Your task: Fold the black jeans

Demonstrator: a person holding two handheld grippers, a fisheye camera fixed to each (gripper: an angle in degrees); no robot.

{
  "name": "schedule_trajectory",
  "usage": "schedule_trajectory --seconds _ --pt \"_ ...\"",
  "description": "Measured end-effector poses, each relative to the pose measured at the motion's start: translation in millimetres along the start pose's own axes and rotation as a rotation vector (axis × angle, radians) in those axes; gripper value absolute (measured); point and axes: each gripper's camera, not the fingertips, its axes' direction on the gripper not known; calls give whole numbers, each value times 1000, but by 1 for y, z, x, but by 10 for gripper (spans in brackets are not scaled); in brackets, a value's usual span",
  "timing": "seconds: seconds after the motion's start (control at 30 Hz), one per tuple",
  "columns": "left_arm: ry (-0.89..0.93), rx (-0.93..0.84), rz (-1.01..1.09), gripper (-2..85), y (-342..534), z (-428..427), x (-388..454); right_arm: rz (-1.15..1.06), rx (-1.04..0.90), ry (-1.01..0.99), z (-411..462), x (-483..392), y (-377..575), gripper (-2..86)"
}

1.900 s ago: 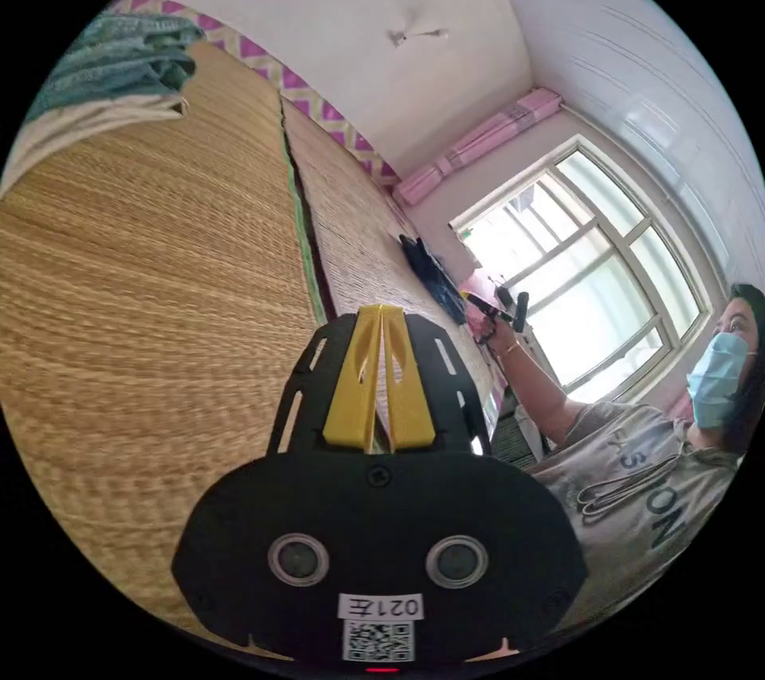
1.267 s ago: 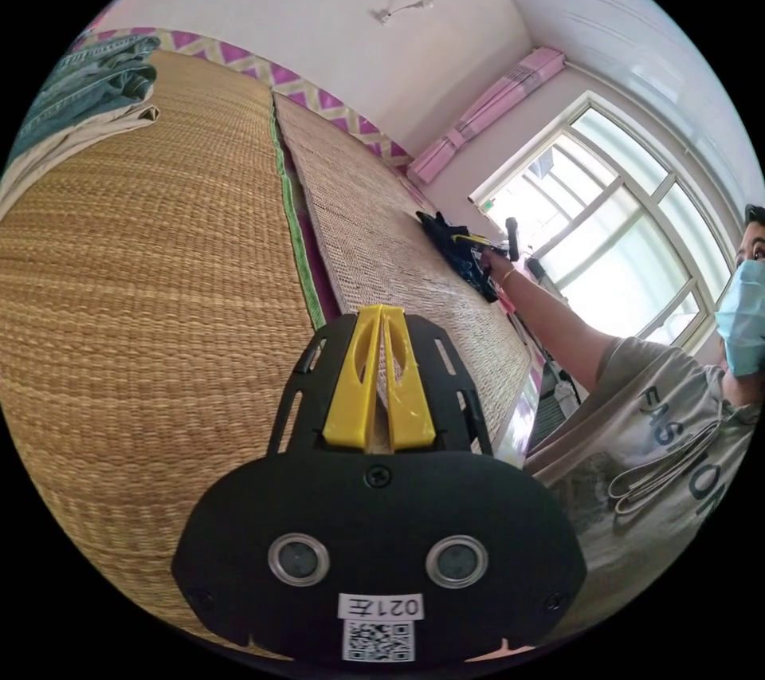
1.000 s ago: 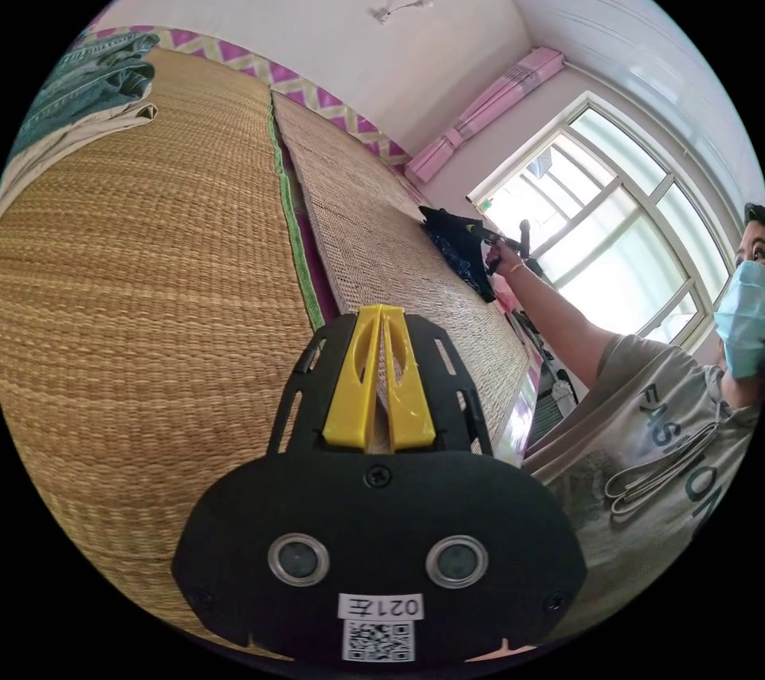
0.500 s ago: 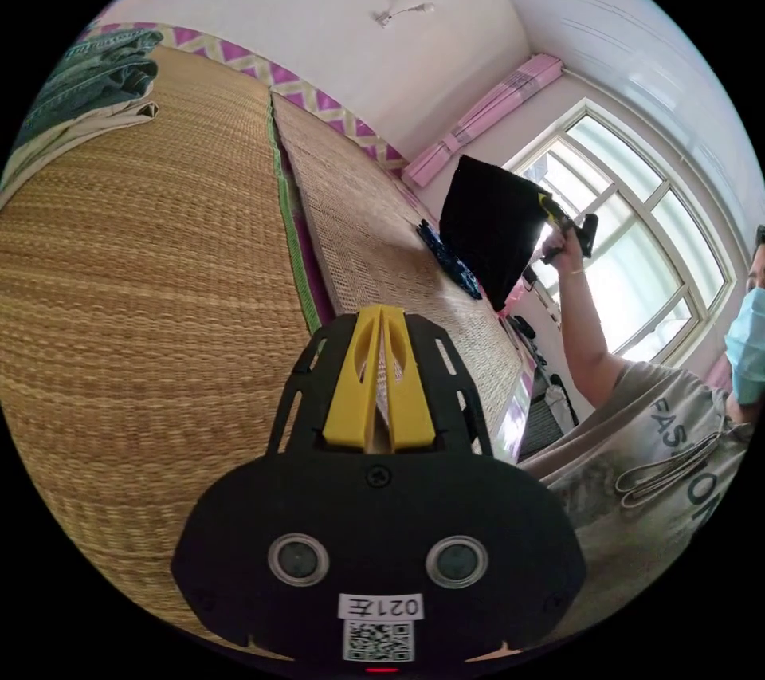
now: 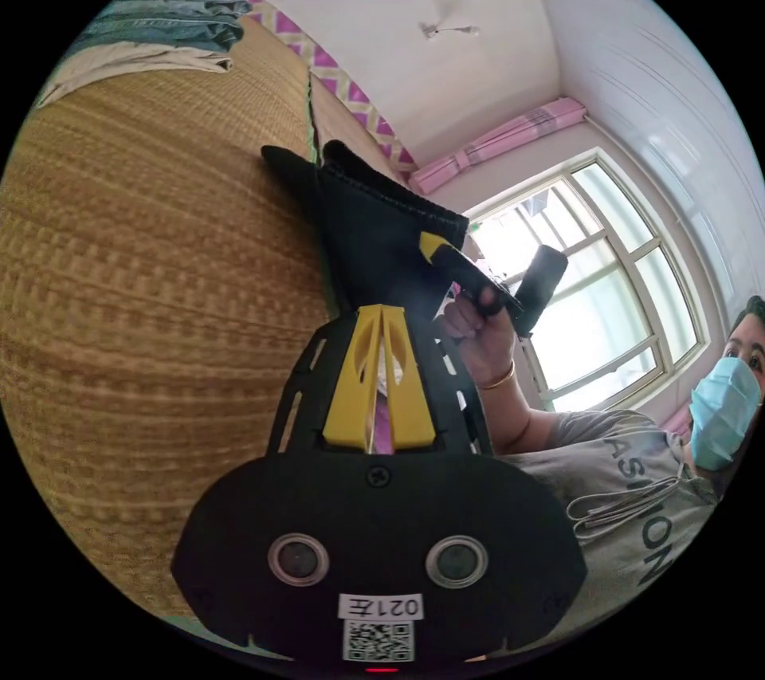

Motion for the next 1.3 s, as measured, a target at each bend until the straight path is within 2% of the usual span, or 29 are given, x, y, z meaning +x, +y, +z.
schedule_trajectory --seconds 0.2,0.3,0.37,0.5,0.57,0.67,0.73,0.87,0.93,1.1,1.3 --pt "59 37 -32 -9 27 3 -3 255 26 -265 0 70 27 20" --pt "34 34 2 -9 33 13 20 472 160 -420 -21 131 50 24" --pt "20 22 28 -9 35 24 37 592 323 -494 -74 185 73 35" --pt "-15 -30 93 -9 35 65 80 665 561 -403 -200 263 125 42" --pt "-33 -52 124 -9 34 88 98 739 680 -288 -279 308 176 44" --pt "-93 -70 215 -6 34 127 138 858 756 -123 -346 362 252 46" --pt "-194 -84 311 1 37 162 175 965 703 -70 -358 397 300 47" --pt "-232 -160 414 41 43 228 219 1154 600 -104 -342 454 407 48" --pt "-181 -209 464 48 52 270 244 1119 590 -113 -340 456 423 48" --pt "-263 -319 587 57 76 363 299 1075 519 -74 -346 456 425 50" --pt "-498 -401 976 120 143 479 360 1111 605 -186 -358 452 466 70"
